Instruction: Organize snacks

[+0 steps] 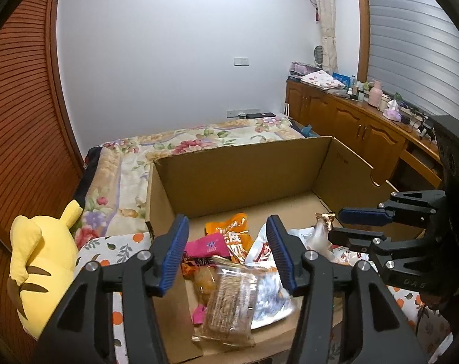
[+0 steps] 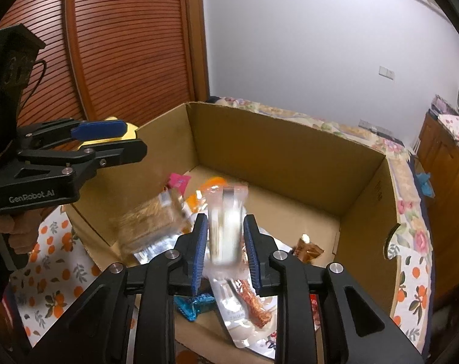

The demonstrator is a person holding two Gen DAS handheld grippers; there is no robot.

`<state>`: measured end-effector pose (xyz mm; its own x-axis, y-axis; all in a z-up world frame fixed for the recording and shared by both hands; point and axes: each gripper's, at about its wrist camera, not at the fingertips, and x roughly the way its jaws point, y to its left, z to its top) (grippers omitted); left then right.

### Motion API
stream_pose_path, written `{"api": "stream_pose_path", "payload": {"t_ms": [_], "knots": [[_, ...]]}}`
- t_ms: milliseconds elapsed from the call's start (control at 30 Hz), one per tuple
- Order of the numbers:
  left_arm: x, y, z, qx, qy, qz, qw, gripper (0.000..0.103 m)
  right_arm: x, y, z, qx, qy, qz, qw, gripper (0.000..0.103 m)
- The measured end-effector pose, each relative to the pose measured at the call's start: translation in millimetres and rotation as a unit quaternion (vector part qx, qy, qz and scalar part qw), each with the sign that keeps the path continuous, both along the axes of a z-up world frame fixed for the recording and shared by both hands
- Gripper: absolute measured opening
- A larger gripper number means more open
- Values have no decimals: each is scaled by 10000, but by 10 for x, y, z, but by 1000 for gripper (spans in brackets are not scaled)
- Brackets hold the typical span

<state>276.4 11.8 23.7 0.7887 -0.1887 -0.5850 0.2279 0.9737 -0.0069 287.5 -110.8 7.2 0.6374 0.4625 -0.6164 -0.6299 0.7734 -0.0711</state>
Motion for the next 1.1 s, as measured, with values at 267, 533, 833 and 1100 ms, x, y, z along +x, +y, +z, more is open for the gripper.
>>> {"api": "stream_pose_path", "payload": {"t_ms": [267, 533, 833, 1100], "knots": [[-122, 21, 2, -33, -8, 79, 10000, 56, -61, -36, 11, 12, -32, -138, 9999, 35], [-357, 10, 50, 65, -114, 180, 9998, 61, -270, -182, 98, 162, -240, -444, 9986, 50], [-707, -60, 156, 122, -306, 229, 9992, 72, -574, -400, 239, 322, -555, -838, 9944, 67], [-999, -76, 275, 123, -495, 367, 9980, 77, -871, -487, 341, 432, -774, -968, 9913, 80]]}}
